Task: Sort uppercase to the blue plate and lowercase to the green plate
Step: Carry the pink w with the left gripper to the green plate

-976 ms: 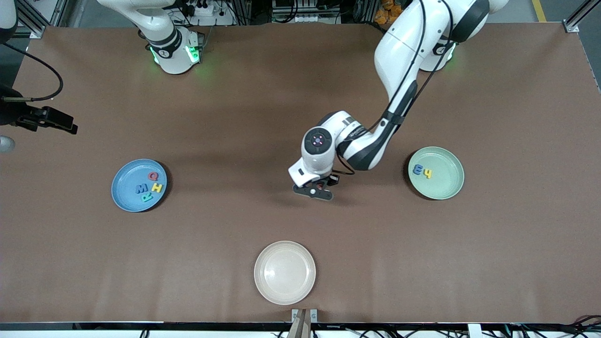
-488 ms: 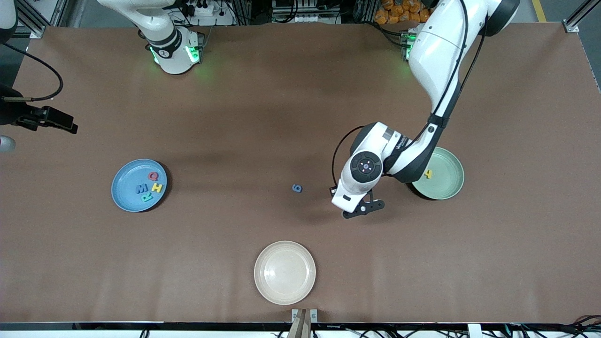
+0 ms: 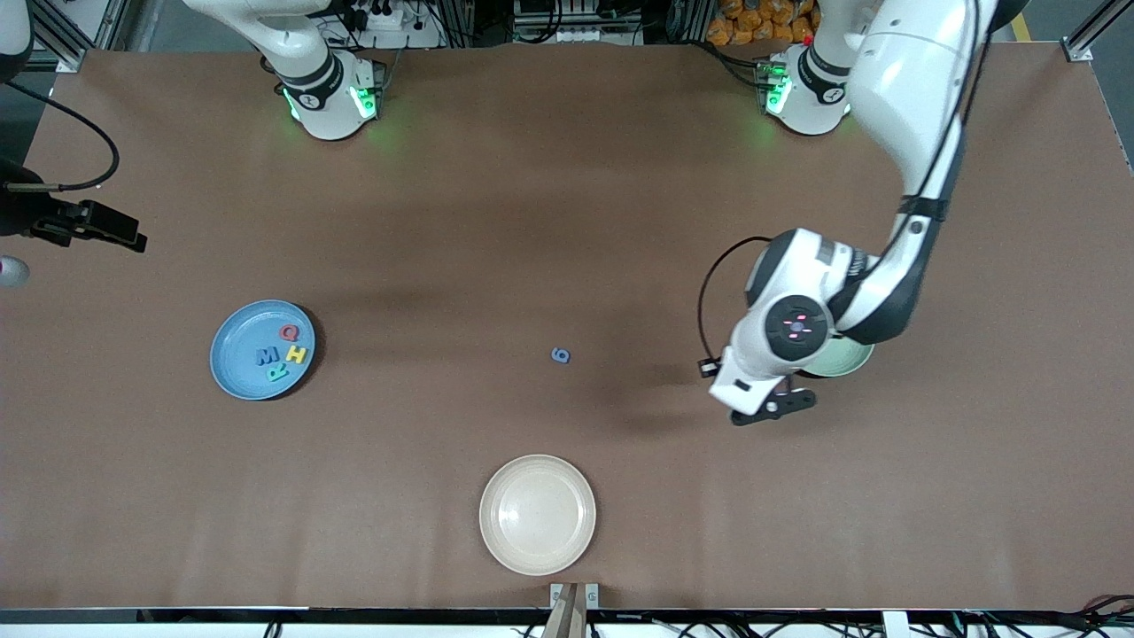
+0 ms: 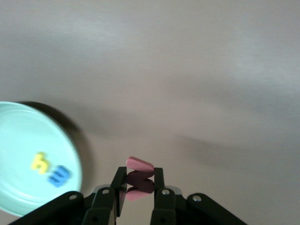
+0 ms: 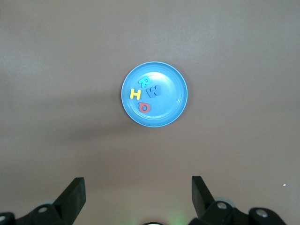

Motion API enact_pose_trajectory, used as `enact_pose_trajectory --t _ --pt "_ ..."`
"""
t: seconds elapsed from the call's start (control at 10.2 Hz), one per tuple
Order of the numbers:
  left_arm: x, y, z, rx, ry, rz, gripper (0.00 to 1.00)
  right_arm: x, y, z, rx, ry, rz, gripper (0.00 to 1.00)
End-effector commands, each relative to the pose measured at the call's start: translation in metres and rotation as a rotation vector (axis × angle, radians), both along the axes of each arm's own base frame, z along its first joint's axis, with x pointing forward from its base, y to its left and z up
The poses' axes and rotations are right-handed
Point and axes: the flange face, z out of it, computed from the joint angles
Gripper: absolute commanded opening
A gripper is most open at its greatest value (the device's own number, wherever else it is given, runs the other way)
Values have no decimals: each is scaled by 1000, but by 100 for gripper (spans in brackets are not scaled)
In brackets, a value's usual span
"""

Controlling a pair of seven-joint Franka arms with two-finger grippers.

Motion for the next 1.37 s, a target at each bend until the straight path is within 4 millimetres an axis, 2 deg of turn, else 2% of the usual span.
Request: enact_pose_trajectory --t 0.0,0.2,0.29,0.49,0.78,0.88,0.98,1.07,1.27 --pt "-36 24 1 6 -14 -42 0 -6 0 3 6 0 -17 100" --pt "-69 41 -2 1 -48 -62 0 -6 0 3 7 -1 -15 100" --pt "-76 57 -1 -1 -34 -118 0 -6 0 3 6 -1 -15 100" --pt "-80 87 4 -11 -21 -213 0 -6 0 3 6 0 -15 100" --pt "-85 102 -1 -15 75 -381 0 -6 0 3 8 0 -12 100" --pt "-82 116 -2 0 97 -423 0 -6 0 3 8 0 -12 100" --pt "-79 126 -5 -7 110 -460 65 -6 0 3 8 0 -12 100" --pt "-77 131 -12 -21 125 -496 100 -6 0 3 8 0 -12 100" --pt "-72 120 -14 -26 122 -507 100 -6 0 3 8 0 -12 100"
